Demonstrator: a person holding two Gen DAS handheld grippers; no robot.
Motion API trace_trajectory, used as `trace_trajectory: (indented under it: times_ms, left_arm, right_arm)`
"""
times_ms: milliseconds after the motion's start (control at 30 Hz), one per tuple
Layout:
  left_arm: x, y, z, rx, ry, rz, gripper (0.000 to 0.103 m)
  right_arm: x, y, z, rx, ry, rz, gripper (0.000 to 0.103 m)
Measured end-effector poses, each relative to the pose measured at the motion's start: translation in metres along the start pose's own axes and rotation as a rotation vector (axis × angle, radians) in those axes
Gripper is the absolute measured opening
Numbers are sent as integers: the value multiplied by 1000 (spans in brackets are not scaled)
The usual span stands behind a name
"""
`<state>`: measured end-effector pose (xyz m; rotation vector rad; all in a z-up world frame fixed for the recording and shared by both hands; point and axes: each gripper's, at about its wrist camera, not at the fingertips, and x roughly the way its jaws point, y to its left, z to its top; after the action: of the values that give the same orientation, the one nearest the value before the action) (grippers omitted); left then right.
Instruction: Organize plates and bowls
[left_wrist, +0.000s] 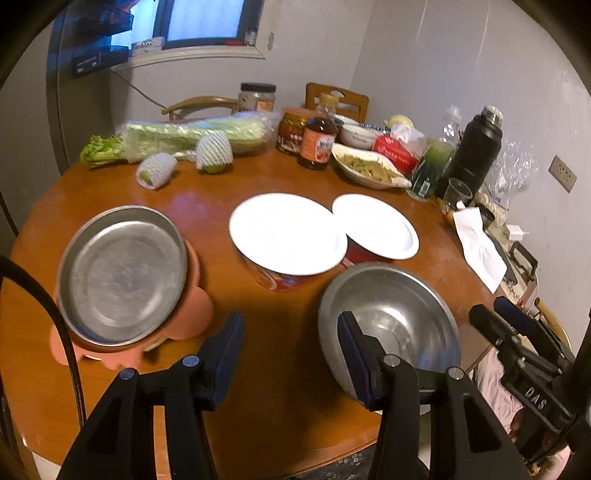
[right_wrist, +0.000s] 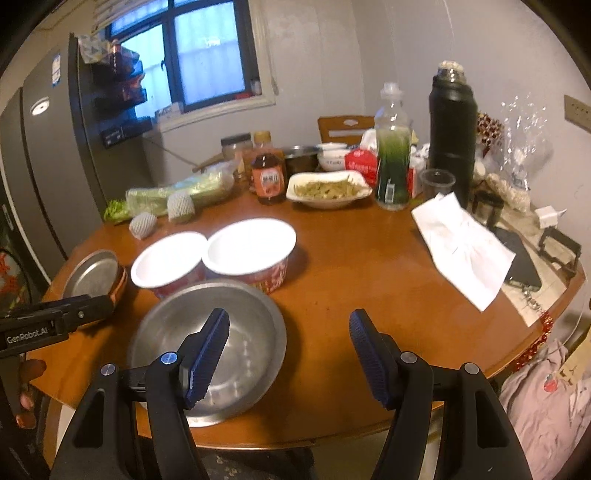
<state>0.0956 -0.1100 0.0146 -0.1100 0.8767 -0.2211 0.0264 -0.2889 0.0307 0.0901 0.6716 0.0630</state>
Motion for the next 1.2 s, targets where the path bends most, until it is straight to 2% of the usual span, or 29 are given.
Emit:
trace_trajectory:
  times_ms: [233, 600, 967, 1133, 1200]
  left_arm:
    - [22, -17, -4, 31, 39, -16, 52]
    - [39, -19, -7, 26, 66, -15, 52]
    - [50, -28, -10, 42, 77, -32, 50]
    - [55, -31, -12, 42, 94, -47, 36]
    - [56, -31, -13, 41, 100, -49, 33]
  right_arm:
    - [16, 3, -8, -14, 53, 36, 69]
    - [36, 4, -14, -8, 90, 59, 69]
    - [44, 6, -19, -23, 86, 76, 40]
    - [45, 10, -20, -34, 87, 94, 36]
    - [44, 11, -20, -33, 80, 96, 34]
